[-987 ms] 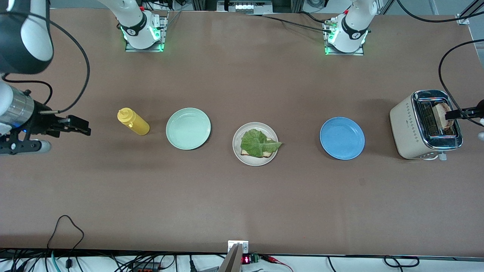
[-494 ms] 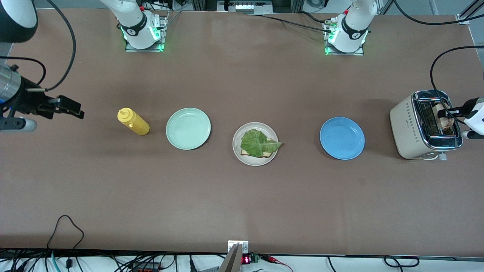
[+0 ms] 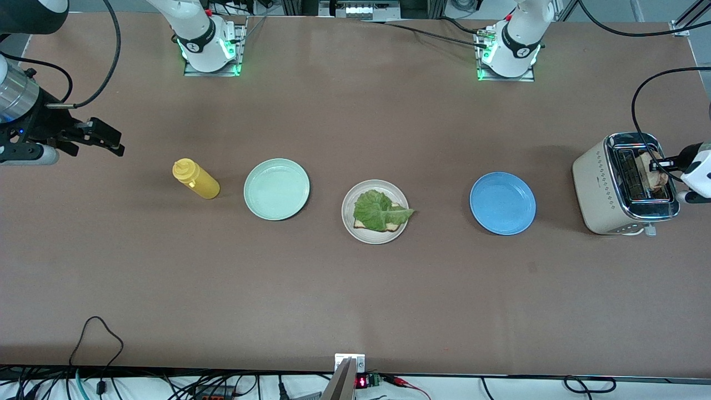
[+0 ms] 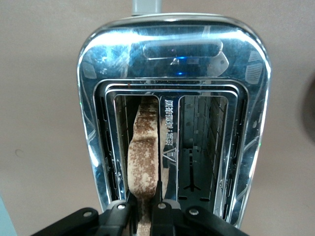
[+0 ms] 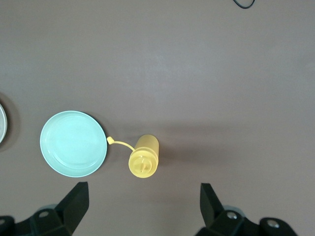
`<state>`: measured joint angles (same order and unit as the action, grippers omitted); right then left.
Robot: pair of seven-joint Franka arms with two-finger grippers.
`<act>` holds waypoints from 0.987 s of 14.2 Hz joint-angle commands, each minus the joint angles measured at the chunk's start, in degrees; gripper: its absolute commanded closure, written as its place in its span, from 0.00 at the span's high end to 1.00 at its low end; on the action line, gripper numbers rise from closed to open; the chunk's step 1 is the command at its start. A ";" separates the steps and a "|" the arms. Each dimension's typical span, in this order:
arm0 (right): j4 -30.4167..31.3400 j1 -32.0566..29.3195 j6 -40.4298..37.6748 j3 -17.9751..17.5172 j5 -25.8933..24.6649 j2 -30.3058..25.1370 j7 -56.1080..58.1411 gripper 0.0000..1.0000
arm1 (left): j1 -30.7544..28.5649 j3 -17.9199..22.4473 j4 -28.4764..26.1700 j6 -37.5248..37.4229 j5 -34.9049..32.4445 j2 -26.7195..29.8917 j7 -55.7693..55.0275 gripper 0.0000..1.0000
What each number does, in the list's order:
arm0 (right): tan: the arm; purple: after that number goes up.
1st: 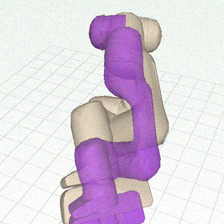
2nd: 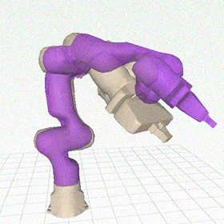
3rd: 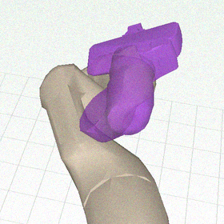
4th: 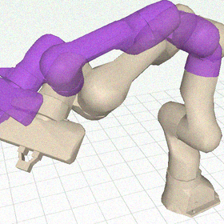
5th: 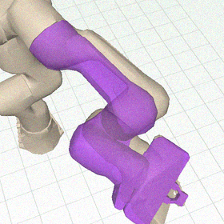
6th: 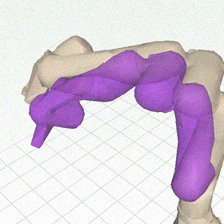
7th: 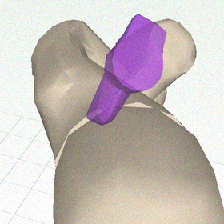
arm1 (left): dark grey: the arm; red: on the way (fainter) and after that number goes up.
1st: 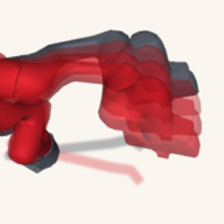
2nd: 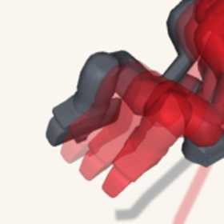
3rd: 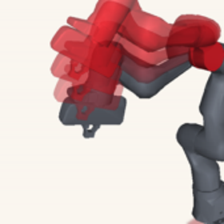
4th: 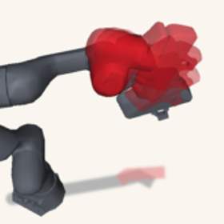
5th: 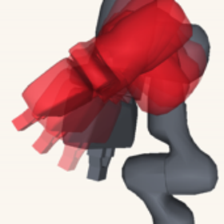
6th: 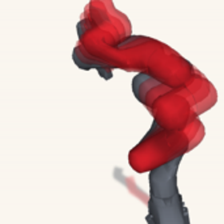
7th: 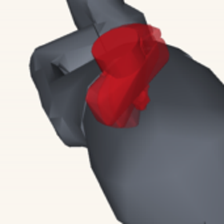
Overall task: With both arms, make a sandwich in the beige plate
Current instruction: 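Grasp the second toast slice with the left gripper and lift it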
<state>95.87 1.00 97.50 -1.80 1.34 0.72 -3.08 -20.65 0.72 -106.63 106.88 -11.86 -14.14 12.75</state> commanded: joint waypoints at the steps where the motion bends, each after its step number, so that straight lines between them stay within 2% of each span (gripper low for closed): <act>1: 2.04 -0.38 -0.03 -0.66 -1.16 -2.47 -1.14 1.00 | -0.44 -0.90 -0.33 -1.76 -1.50 3.24 0.87 0.01; 3: 2.74 -0.30 0.05 -0.57 -1.60 -3.26 -1.23 1.00 | -0.35 -1.16 1.07 -4.12 -1.59 4.38 0.87 0.01; 9: 2.92 0.32 0.06 0.31 -2.65 -3.80 -0.97 1.00 | 0.08 -5.11 12.84 -17.57 -1.77 4.47 2.01 0.01; 14: -0.41 0.14 -0.03 0.22 -3.97 -1.77 0.36 1.00 | 0.09 -13.01 16.02 -21.71 -0.89 4.47 2.54 0.01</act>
<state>97.10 1.03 97.75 -1.64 -1.67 -1.42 -3.06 -20.32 -9.15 -92.24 87.27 -12.00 -9.21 13.94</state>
